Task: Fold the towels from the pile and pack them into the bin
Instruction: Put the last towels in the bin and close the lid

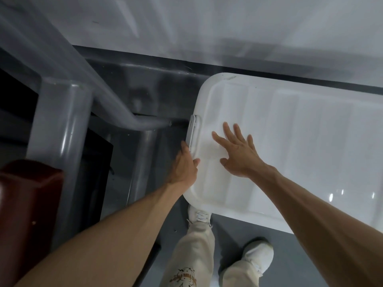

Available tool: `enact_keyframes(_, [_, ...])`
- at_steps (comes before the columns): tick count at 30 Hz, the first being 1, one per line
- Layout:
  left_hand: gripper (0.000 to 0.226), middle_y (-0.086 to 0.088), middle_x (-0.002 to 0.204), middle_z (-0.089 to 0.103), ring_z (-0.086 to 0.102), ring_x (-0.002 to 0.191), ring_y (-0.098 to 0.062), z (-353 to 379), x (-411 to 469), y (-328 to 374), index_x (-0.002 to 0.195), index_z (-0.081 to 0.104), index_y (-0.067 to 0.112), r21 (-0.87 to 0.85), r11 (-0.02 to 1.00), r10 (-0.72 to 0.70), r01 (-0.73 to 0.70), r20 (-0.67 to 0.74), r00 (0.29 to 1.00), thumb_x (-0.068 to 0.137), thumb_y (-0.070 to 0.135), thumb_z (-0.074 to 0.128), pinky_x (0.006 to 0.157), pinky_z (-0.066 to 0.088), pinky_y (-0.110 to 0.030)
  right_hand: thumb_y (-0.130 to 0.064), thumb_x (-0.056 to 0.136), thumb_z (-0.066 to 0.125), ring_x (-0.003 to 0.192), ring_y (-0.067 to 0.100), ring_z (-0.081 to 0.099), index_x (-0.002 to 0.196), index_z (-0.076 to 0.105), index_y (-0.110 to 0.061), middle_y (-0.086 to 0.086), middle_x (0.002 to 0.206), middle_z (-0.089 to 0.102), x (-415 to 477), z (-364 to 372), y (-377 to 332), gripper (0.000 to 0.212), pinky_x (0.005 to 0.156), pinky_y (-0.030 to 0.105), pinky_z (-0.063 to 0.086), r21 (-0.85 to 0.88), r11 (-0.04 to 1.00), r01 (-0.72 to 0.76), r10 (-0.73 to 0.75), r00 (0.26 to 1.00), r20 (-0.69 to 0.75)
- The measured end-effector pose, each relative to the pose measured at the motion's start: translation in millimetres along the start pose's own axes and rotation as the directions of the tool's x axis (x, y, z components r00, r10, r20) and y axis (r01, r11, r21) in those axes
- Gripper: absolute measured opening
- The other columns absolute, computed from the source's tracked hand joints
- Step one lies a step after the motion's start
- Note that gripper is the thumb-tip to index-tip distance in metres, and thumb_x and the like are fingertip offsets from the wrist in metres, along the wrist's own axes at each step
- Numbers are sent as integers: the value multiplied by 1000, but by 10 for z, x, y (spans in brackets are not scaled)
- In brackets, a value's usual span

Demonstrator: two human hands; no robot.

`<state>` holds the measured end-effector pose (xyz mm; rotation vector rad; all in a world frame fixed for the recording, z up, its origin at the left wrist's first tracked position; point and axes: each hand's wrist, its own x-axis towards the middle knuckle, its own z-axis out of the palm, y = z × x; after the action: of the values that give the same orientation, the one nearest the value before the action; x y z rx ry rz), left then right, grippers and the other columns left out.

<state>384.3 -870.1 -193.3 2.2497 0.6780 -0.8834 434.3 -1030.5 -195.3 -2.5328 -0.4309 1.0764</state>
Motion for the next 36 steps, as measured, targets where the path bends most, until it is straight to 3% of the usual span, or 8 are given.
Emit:
enact_keyframes(3, [62,-14,124,58,64,101,-30,-29,14,-23,149,22,9,67,997,48,-47,-21,999,98,26,54,86,56,-43,-11,93,53,142,22,-31,153,-2,-38,-3,158,-25,-14,2,24,86,117,53,-11,-38,999,28,-27,999,27])
enact_keyframes(12, [67,-16,121,59,64,97,-28,-63,-25,-6,153,8,3,337,927,171,-164,8,985,102,25,45,82,56,-39,-13,95,51,145,20,-26,154,6,-36,-3,160,-19,-26,-60,-26,78,117,51,-10,14,1000,16,-17,999,29])
enact_keyframes(16, [63,-14,129,55,58,107,-26,-134,-57,89,150,19,1,526,833,194,-173,16,981,101,28,46,85,49,-34,-15,97,48,149,11,2,150,33,-23,-4,162,13,-141,-183,50,55,119,32,3,237,971,26,-17,999,-42])
enact_keyframes(20, [57,-13,140,42,50,117,-25,-97,-239,358,145,28,5,572,780,356,-255,-70,932,95,20,51,100,40,-33,-17,98,48,134,14,41,140,47,-22,-5,149,42,-488,-348,305,43,96,10,24,404,914,-38,76,994,-77])
enact_keyframes(26, [61,-10,155,23,23,143,-24,368,-565,1177,151,22,8,539,704,489,-462,104,866,97,19,49,116,16,-31,-16,96,51,118,15,53,132,54,-23,0,135,55,-1168,-638,1197,37,89,16,33,512,834,-205,292,952,-96])
enact_keyframes(30, [59,-7,155,26,26,142,-23,897,-712,1732,150,26,10,486,670,535,-560,207,819,97,20,49,114,22,-31,-23,97,53,105,18,57,131,52,-14,5,127,58,-1617,-781,1902,35,88,23,40,607,746,-273,472,860,-193])
enact_keyframes(33, [63,-6,160,17,19,146,-22,1226,-737,2014,151,23,12,496,598,574,-629,283,768,97,23,52,116,19,-31,-31,98,52,115,24,53,135,44,-9,11,134,50,-1824,-726,2296,44,92,29,39,648,677,-349,610,759,-229])
enact_keyframes(36, [87,-7,163,-9,-4,150,-23,1508,-696,2160,155,0,16,602,493,521,-629,375,767,94,40,57,122,5,-37,-37,94,57,129,32,35,139,35,-3,17,140,35,-1915,-578,2610,60,104,38,32,640,653,-404,676,692,-252])
